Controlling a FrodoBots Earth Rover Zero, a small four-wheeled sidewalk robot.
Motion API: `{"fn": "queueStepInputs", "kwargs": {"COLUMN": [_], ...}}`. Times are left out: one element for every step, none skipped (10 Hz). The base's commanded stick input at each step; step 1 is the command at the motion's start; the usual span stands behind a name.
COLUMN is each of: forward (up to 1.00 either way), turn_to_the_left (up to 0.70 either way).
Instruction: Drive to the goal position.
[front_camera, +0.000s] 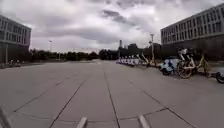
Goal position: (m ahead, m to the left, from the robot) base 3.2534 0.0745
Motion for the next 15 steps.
{"fn": "queueStepInputs", "kwargs": {"forward": [0.70,0.70,0.70,0.70,0.70,0.70,0.70,0.70,0.70,0.70,0.70,0.70,0.70,0.70,0.70], "turn_to_the_left": [0.34,0.10,0.01,0.01,0.01,0.01,0.01,0.01,0.01,0.01,0.01,0.01,0.01,0.01,0.01]}}
